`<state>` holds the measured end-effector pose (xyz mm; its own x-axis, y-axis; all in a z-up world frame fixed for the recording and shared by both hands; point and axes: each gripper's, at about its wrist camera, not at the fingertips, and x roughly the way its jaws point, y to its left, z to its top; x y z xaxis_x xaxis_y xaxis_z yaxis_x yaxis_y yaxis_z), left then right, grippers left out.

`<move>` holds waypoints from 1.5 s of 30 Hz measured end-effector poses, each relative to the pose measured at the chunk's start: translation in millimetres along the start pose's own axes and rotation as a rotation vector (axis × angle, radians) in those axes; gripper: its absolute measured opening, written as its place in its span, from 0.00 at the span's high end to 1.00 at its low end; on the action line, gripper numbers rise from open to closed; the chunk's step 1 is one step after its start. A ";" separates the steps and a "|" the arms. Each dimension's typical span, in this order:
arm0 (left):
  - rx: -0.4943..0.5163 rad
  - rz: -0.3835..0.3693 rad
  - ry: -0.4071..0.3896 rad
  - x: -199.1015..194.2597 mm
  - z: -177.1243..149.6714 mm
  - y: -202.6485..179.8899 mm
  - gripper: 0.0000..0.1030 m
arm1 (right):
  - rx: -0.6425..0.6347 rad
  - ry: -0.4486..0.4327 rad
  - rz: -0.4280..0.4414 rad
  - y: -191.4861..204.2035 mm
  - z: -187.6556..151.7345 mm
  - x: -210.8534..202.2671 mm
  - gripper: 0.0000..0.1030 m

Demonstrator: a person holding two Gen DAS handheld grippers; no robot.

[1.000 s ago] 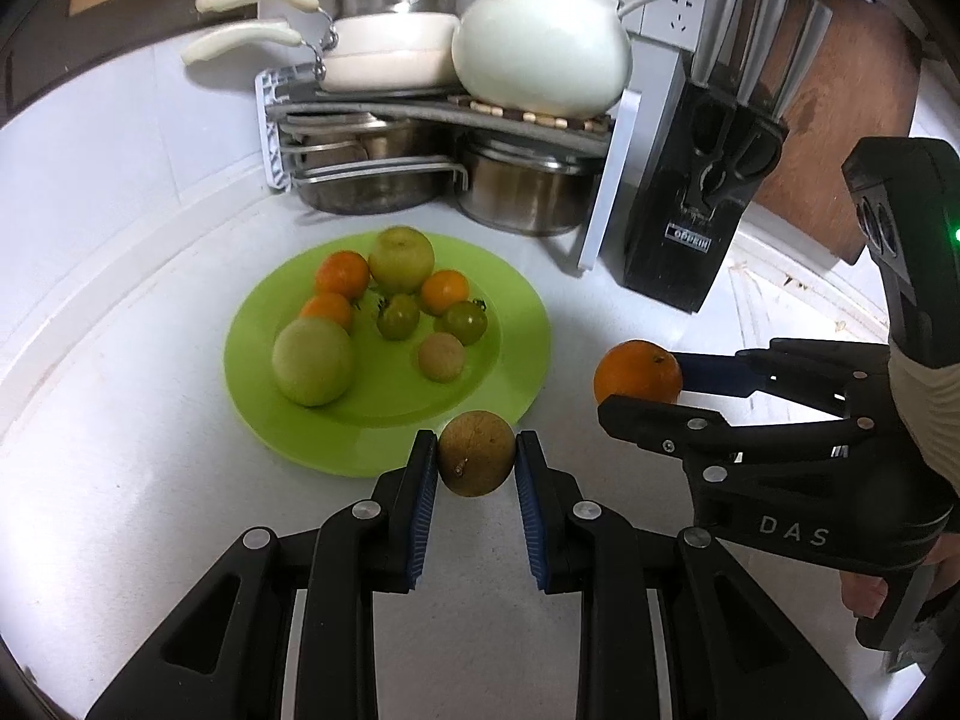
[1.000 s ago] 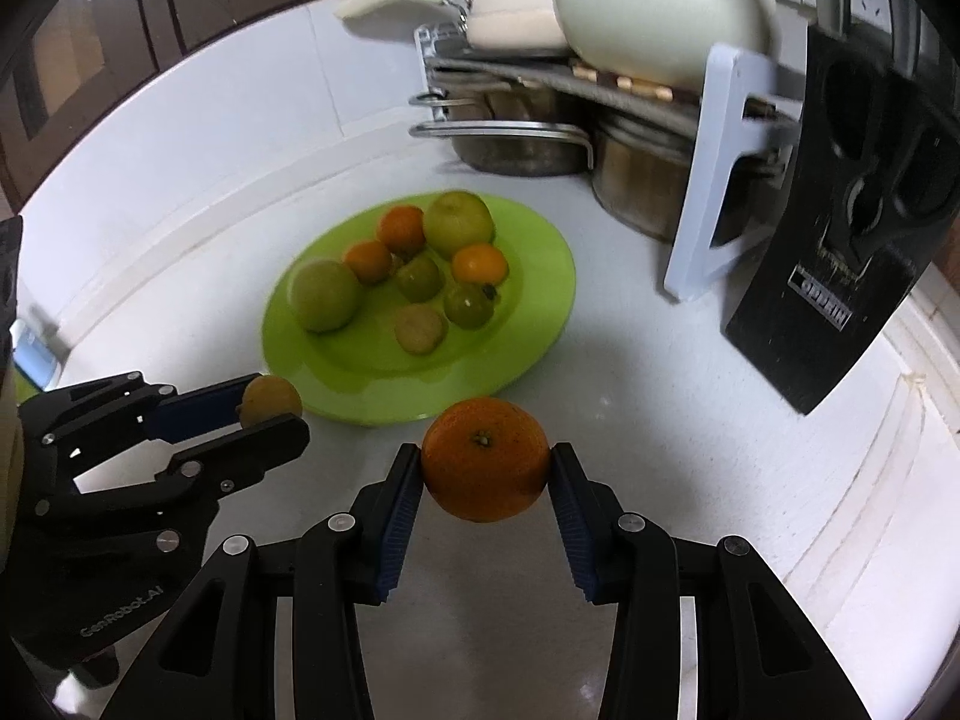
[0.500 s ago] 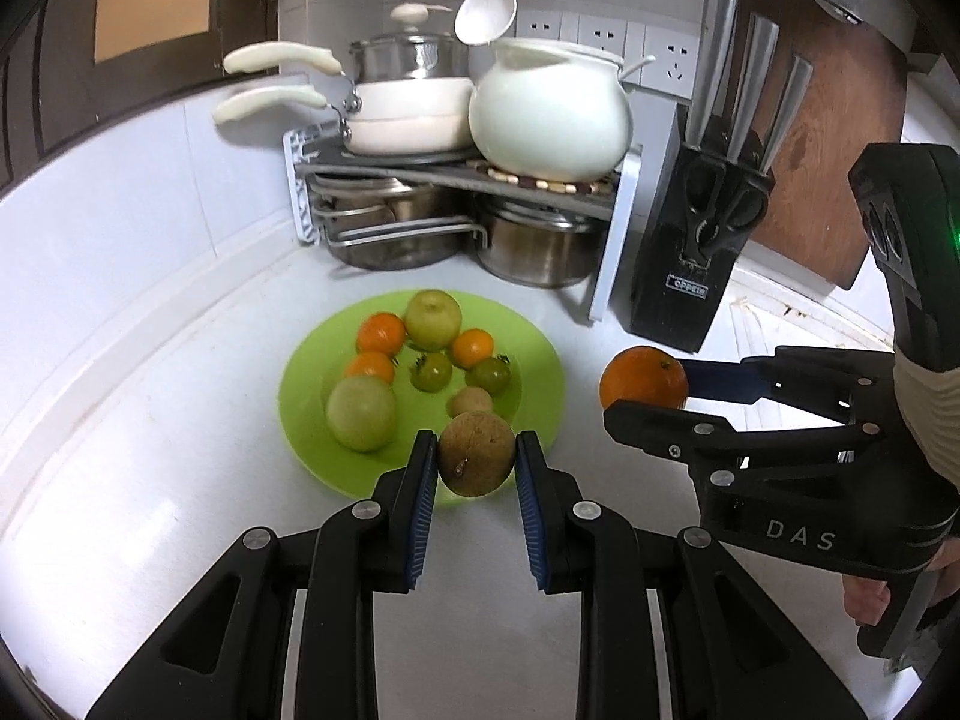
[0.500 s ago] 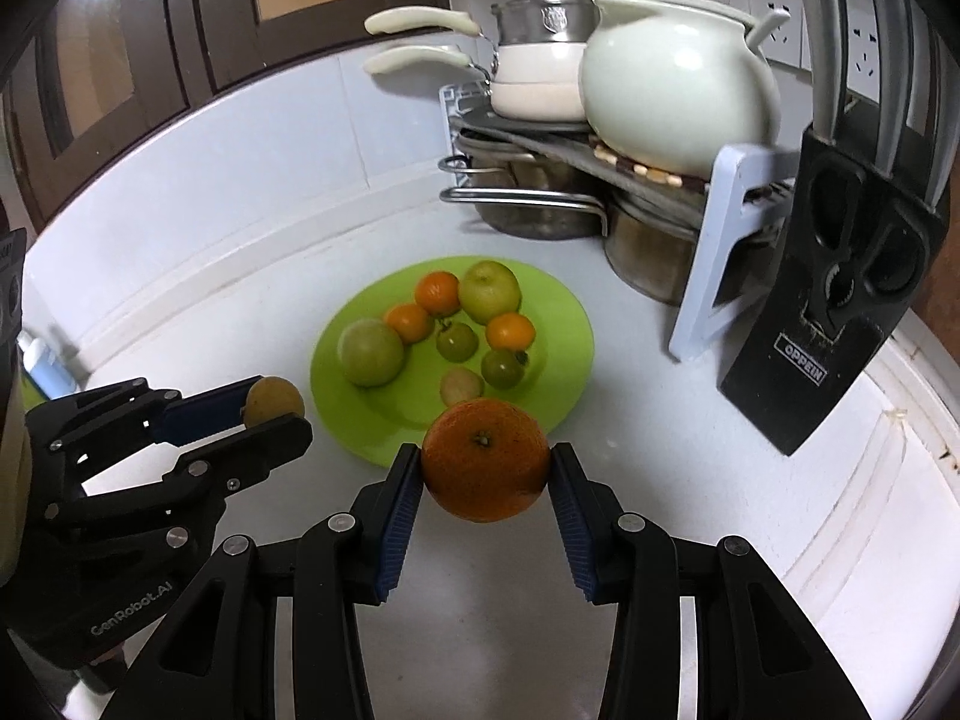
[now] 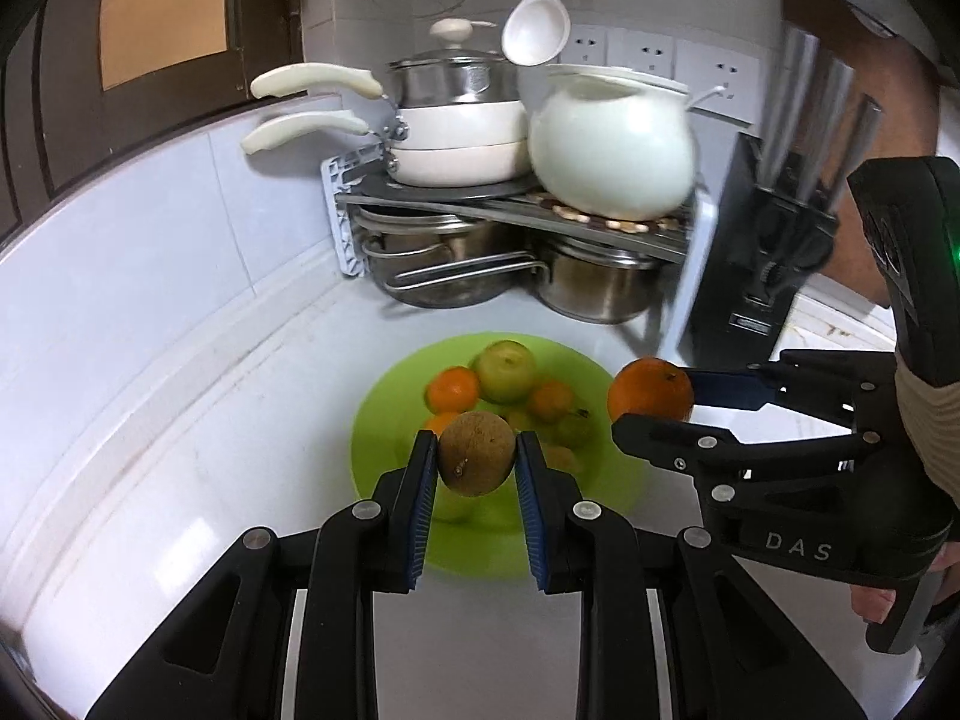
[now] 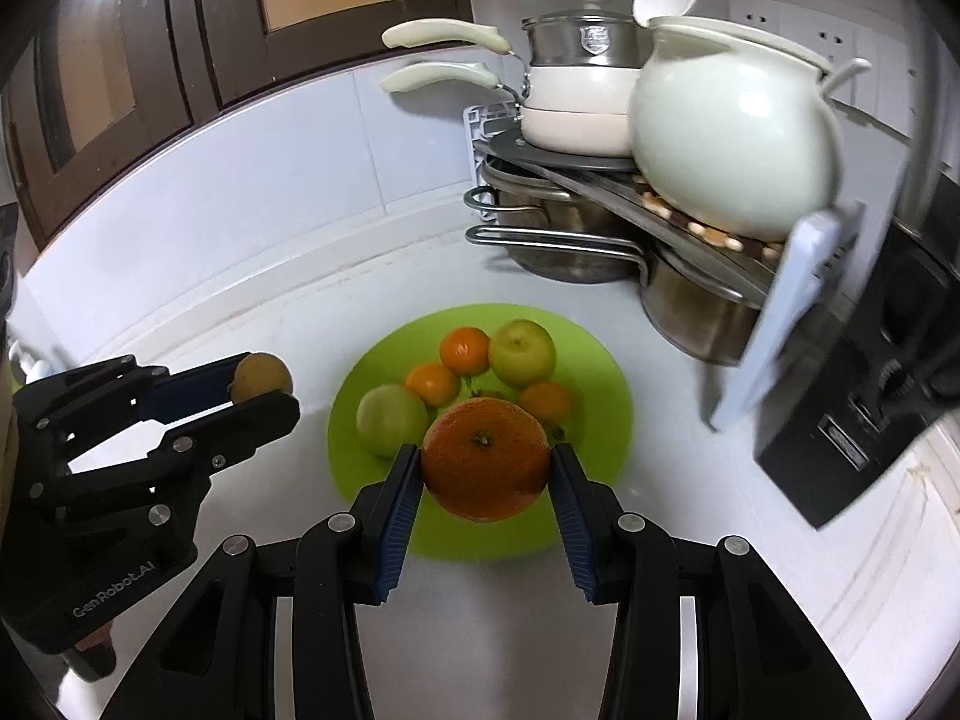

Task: Organize fruits

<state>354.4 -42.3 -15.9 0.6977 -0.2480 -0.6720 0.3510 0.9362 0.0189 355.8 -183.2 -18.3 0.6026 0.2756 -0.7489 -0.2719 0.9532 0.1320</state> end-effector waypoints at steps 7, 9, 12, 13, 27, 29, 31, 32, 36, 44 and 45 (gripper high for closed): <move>-0.011 0.000 0.043 37.5 17.4 24.2 0.74 | -0.016 0.032 -0.008 -0.3 21.4 32.2 0.57; -0.017 -0.007 0.061 50.1 20.7 30.7 0.74 | -0.013 0.043 -0.009 -1.2 25.7 41.0 0.57; -0.018 -0.021 0.090 67.4 23.7 36.5 0.74 | -0.011 0.060 -0.016 -2.4 31.5 55.7 0.57; -0.016 -0.023 0.097 72.4 24.1 38.0 0.74 | -0.009 0.064 -0.015 -3.1 32.7 59.4 0.57; -0.015 -0.060 0.176 117.4 25.5 42.8 0.69 | 0.038 0.138 0.002 -12.1 33.8 97.3 0.57; -0.013 -0.056 0.172 116.7 25.5 42.9 0.65 | 0.033 0.139 0.007 -10.9 32.1 97.0 0.57; -0.009 -0.057 0.169 113.3 24.8 42.2 0.61 | 0.021 0.131 -0.002 -9.2 31.3 95.1 0.56; -0.013 -0.053 0.166 110.2 24.0 42.2 0.58 | 0.017 0.128 -0.007 -8.4 31.0 93.3 0.56; -0.031 -0.036 0.154 96.2 21.2 44.2 0.54 | 0.012 0.109 -0.011 -6.3 30.3 83.0 0.56; -0.057 0.056 0.101 52.7 13.4 45.2 0.43 | 0.007 0.060 -0.042 2.3 19.7 52.5 0.45; -0.064 0.071 0.093 45.1 11.8 44.9 0.42 | 0.010 0.051 -0.048 3.4 18.0 47.3 0.43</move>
<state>408.9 -14.4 -36.6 0.6579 -0.1590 -0.7361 0.2601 0.9653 0.0240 396.8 -164.7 -41.6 0.5755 0.2234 -0.7867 -0.2363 0.9664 0.1016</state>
